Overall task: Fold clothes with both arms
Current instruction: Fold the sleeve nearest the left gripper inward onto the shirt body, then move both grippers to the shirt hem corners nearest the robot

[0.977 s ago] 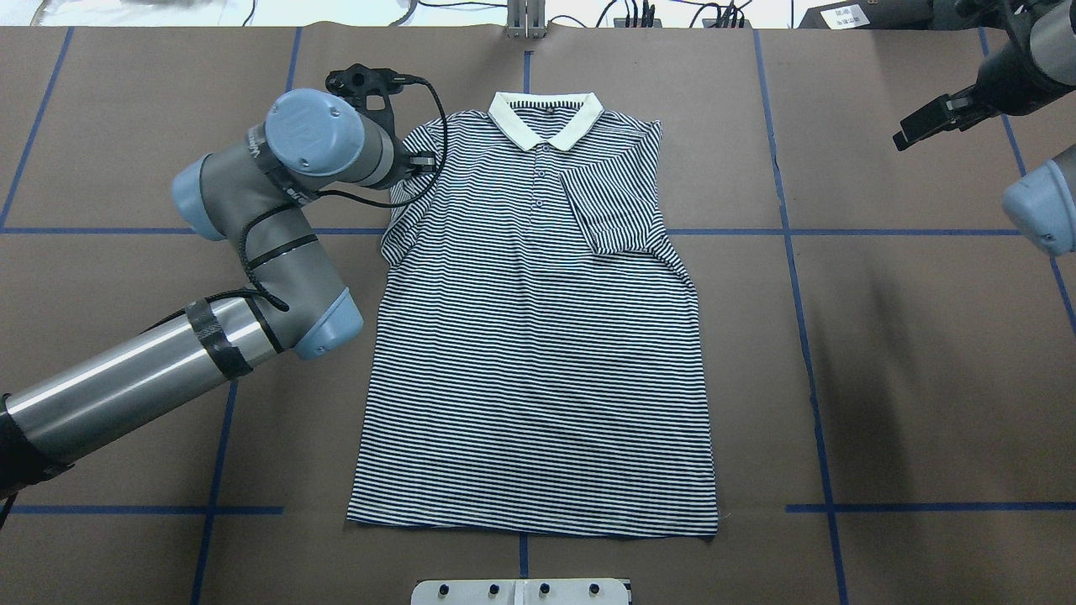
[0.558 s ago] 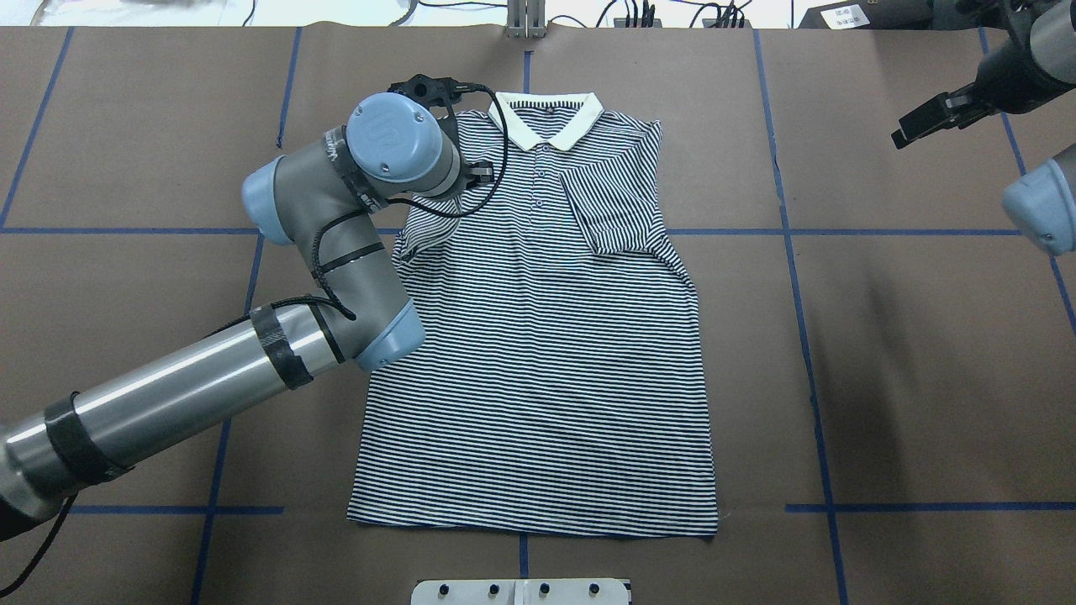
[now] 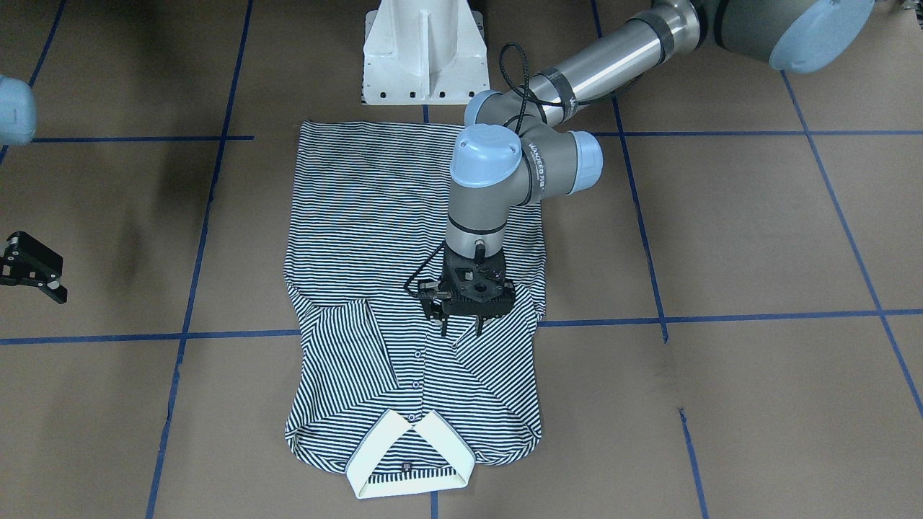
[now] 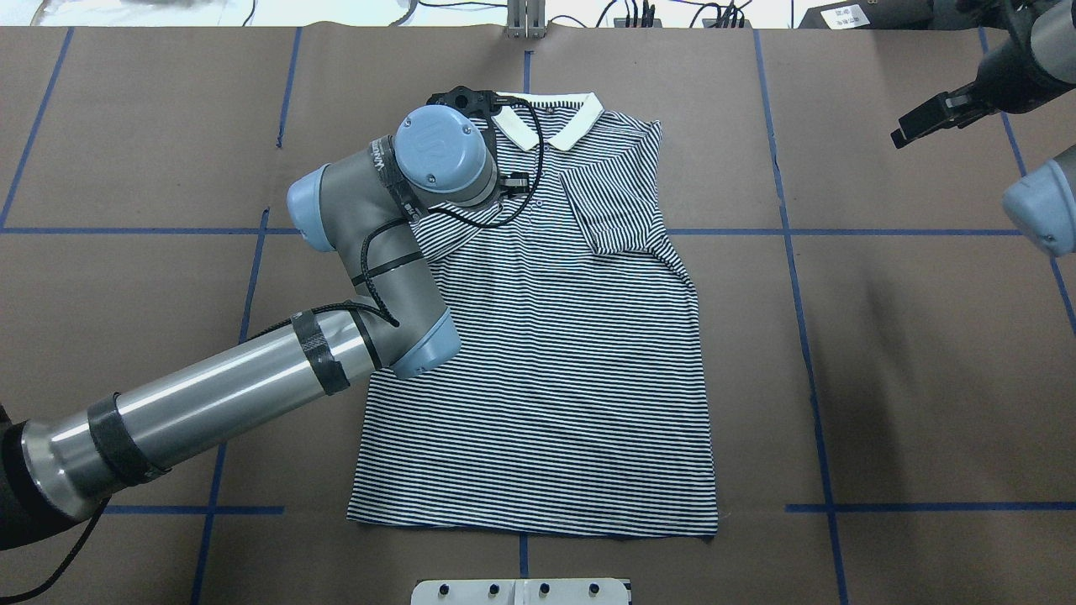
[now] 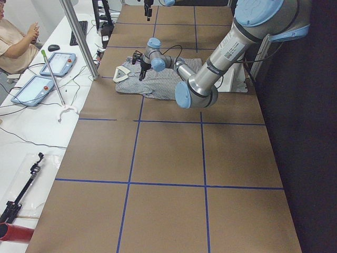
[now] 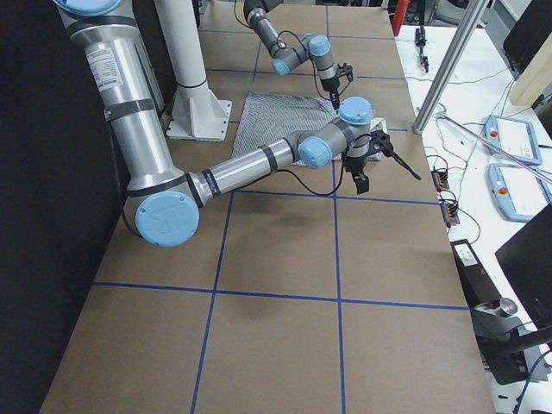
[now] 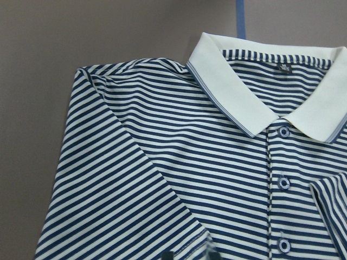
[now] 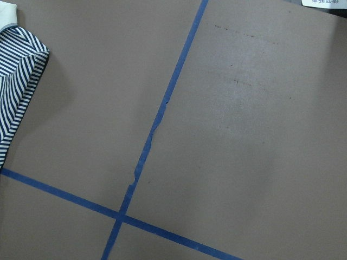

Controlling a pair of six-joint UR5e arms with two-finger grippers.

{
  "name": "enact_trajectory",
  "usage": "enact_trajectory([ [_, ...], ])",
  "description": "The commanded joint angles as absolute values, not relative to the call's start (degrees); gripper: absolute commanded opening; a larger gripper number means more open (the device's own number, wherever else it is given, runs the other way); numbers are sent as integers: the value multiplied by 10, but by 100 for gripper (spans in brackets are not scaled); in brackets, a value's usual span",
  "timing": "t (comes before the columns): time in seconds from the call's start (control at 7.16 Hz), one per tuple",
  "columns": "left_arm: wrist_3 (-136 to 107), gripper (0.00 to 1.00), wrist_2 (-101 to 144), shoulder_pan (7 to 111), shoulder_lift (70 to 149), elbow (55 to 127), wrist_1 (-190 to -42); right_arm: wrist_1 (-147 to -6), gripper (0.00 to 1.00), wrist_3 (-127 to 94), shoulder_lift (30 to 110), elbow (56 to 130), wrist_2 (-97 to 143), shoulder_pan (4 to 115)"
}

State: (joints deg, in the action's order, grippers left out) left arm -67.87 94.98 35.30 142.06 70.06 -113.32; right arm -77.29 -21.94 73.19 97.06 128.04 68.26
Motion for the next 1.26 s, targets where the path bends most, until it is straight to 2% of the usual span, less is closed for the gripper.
enact_trajectory([
  [0.0,-652,100,975,353,1386,763,-1129,-773,100,-314,732,1010,1276,645],
  [0.7,-614,100,977,344,1219,988,-1107,-778,100,-703,772,1185,1074,372],
  [1.12,-710,100,964,258,1092,1123,-1108,-780,91,-906,828,1230,869,159],
])
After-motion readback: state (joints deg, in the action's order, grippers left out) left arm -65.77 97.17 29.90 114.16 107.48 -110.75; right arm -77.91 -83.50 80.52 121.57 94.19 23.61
